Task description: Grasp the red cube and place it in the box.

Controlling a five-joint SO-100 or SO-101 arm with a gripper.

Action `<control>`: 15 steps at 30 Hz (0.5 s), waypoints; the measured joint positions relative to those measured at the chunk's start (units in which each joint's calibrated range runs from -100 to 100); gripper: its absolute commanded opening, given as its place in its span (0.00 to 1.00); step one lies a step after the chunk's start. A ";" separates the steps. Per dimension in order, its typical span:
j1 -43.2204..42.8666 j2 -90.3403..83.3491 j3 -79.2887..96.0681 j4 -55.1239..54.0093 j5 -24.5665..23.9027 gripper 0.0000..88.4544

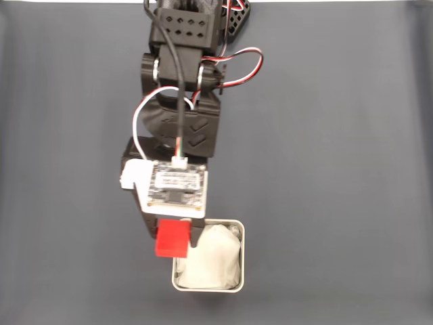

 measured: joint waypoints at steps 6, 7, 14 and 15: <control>-2.00 0.00 -0.54 0.00 0.00 0.14; -2.30 0.00 -0.72 0.00 0.00 0.14; -3.56 0.09 -0.72 0.00 0.00 0.14; -3.71 0.09 -0.72 0.00 0.00 0.14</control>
